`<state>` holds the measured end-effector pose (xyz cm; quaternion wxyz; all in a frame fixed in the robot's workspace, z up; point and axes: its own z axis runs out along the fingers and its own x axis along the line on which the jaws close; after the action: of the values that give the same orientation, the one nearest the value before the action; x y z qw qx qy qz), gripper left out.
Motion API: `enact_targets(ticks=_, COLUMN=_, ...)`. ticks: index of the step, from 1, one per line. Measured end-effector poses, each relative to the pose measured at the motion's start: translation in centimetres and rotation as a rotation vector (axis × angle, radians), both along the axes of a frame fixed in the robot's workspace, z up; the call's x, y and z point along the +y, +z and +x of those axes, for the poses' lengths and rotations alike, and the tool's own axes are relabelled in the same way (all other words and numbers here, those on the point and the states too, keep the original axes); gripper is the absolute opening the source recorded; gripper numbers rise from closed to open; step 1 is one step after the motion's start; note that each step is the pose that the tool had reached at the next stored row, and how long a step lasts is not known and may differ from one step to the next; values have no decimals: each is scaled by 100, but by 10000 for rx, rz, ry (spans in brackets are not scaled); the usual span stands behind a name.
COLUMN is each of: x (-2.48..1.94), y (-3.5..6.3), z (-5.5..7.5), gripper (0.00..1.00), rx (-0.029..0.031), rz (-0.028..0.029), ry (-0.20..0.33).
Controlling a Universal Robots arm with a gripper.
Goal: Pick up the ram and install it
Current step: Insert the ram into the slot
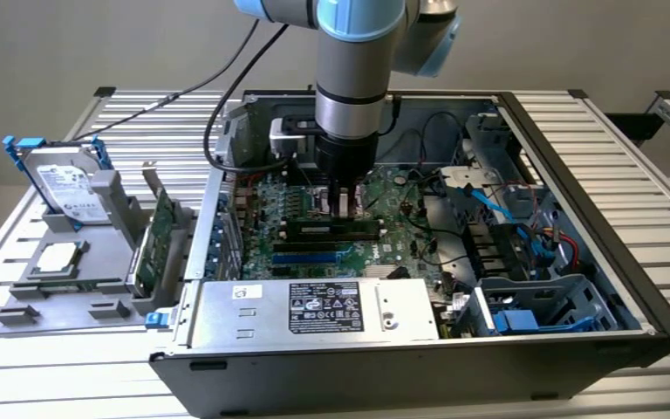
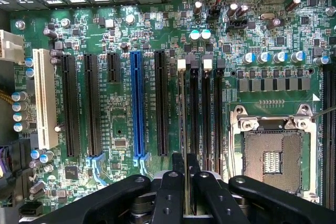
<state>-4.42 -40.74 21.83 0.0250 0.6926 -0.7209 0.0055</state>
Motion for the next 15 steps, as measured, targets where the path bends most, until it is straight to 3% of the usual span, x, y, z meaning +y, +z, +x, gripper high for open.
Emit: enact_targets(ticks=15, x=0, y=-1, z=0, gripper=14, rx=-1, rz=-1, ry=-227)
